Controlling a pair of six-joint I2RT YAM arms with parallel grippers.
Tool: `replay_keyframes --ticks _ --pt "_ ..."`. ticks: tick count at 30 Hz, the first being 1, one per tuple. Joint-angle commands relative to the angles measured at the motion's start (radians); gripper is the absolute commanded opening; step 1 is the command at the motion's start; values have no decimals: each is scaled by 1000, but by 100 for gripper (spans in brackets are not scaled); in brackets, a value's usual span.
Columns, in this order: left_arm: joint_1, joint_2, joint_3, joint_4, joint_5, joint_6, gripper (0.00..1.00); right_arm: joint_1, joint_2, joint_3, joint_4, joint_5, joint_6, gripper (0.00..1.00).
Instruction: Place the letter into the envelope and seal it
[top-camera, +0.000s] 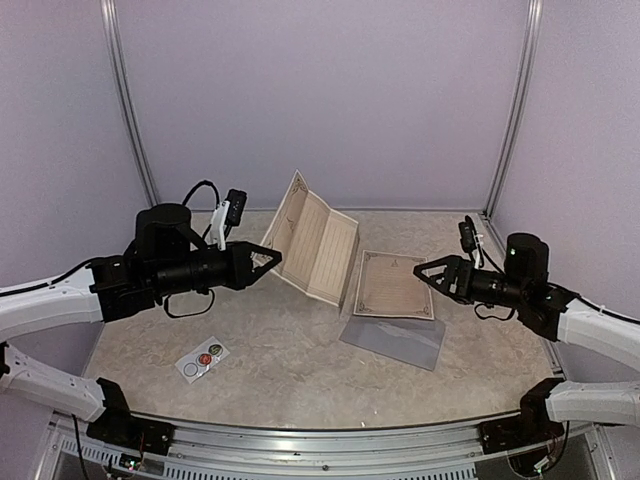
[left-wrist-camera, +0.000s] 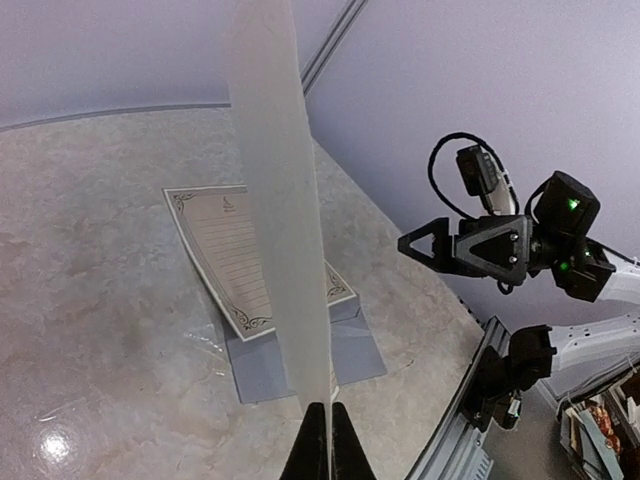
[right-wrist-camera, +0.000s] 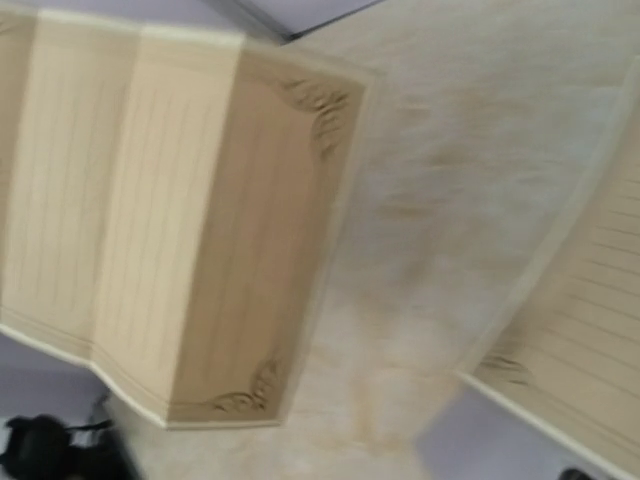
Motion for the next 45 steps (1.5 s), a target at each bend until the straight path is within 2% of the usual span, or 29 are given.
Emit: replay_keyframes --ticks 1,6,13,17,23,33,37,41,45 --pt "-8 -14 21 128 142 -8 0 66 61 12 189 -44 84 99" --pt "-8 -26 48 184 192 -16 0 138 114 25 331 -77 126 100" --pt "-14 -65 39 325 286 -81 0 164 155 47 468 -154 211 99" --pt "-15 -82 35 379 339 -108 0 173 168 76 471 -177 210 99" --pt "-17 -101 35 466 404 -147 0 198 169 103 591 -234 269 100" --pt "-34 -77 46 560 439 -192 0 225 182 194 650 -291 304 99" --pt "-35 -56 50 548 412 -183 0 225 169 201 716 -311 335 86" --pt "-35 -54 58 476 353 -163 0 226 135 191 756 -300 350 54" --pt "-37 -51 74 397 322 -140 0 227 104 189 726 -250 333 23"
